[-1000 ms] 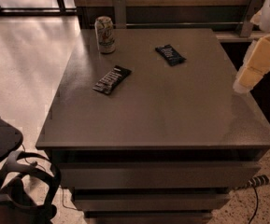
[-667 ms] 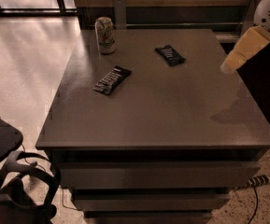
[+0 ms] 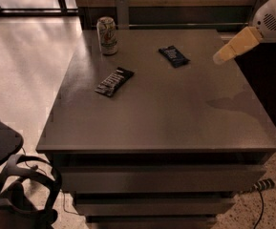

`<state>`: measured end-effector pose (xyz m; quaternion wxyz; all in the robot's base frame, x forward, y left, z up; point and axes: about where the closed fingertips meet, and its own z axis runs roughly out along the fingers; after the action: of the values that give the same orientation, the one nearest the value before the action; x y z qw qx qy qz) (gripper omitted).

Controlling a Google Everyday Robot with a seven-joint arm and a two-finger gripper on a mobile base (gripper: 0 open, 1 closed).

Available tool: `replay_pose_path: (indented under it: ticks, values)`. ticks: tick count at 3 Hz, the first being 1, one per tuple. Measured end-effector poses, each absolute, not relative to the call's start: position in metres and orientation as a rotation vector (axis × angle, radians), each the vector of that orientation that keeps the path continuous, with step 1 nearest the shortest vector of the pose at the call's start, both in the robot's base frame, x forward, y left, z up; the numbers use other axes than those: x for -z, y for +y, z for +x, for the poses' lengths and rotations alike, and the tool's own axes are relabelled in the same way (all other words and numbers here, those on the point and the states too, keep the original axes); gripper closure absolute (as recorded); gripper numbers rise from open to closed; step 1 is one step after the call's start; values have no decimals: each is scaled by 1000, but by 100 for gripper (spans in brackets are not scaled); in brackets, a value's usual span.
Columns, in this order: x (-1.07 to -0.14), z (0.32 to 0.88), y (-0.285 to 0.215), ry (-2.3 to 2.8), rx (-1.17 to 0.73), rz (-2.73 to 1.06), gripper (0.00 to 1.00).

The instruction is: Pick rxbar blueberry

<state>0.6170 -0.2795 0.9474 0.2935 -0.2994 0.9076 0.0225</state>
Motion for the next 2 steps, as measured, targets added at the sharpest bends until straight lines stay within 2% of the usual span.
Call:
replay_pose_path:
  ticks: [2]
  values:
    - [-936, 631, -266, 2389, -55, -787, 0]
